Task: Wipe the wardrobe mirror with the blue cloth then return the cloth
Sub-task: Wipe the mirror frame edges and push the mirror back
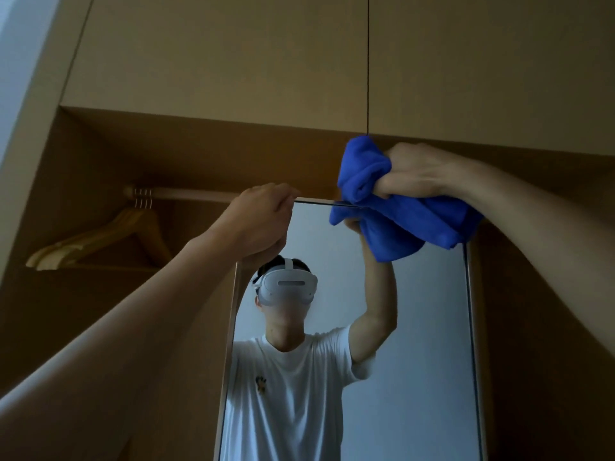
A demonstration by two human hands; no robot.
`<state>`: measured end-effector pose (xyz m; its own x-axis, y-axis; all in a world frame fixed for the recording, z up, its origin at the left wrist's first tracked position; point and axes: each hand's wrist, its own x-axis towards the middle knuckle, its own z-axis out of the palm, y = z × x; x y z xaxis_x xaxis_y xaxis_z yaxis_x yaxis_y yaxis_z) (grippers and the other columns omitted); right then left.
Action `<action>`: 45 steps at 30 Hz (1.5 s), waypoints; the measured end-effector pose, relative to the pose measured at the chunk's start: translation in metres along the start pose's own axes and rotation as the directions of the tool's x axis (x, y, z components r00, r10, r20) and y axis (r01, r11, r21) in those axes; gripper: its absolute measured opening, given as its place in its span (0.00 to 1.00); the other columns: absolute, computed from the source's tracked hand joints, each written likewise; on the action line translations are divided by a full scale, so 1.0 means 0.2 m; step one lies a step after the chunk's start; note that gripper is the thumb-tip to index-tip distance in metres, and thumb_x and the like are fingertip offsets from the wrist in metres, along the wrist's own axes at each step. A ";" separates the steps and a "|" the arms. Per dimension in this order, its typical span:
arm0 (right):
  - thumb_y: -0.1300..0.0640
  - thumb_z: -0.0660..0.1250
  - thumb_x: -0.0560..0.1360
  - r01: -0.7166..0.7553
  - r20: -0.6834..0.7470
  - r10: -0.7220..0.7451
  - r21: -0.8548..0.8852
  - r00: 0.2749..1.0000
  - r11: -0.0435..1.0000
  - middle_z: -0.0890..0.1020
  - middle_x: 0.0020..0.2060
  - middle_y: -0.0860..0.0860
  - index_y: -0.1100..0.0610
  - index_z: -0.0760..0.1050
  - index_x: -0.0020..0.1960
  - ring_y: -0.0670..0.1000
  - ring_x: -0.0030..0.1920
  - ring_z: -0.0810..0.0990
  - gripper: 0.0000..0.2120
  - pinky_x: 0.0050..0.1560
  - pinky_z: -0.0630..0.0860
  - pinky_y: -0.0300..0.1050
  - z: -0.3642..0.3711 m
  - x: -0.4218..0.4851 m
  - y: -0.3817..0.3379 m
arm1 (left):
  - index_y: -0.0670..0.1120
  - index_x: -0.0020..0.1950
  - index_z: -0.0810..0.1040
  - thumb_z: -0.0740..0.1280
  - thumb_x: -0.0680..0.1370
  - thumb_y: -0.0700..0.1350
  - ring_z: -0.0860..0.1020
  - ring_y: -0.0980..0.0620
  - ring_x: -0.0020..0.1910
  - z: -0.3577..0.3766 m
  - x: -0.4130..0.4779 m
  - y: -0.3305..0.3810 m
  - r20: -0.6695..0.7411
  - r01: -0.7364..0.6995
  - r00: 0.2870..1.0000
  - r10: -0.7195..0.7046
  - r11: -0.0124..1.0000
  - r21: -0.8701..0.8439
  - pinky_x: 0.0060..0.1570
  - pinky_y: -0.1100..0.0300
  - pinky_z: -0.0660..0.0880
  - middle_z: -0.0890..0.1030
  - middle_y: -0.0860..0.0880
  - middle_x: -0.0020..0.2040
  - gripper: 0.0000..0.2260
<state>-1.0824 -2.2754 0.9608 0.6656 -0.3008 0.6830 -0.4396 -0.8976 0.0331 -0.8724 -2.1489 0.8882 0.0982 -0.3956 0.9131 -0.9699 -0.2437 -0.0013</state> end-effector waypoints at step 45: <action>0.49 0.67 0.72 0.327 -0.278 -0.294 0.083 0.915 0.941 0.80 0.35 0.46 0.49 0.73 0.48 0.51 0.38 0.81 0.07 0.42 0.80 0.56 0.41 0.01 -0.59 | 0.43 0.67 0.74 0.57 0.81 0.53 0.80 0.34 0.56 0.12 -0.41 -0.17 0.144 0.389 0.913 -0.381 0.709 -0.588 0.55 0.41 0.78 0.82 0.39 0.55 0.20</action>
<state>-0.9788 -2.1960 0.8990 0.5706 0.0777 0.8176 -0.1460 -0.9700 0.1941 -0.8417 -2.1298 0.8037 0.4918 -0.3960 0.7754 -0.7806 0.1940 0.5942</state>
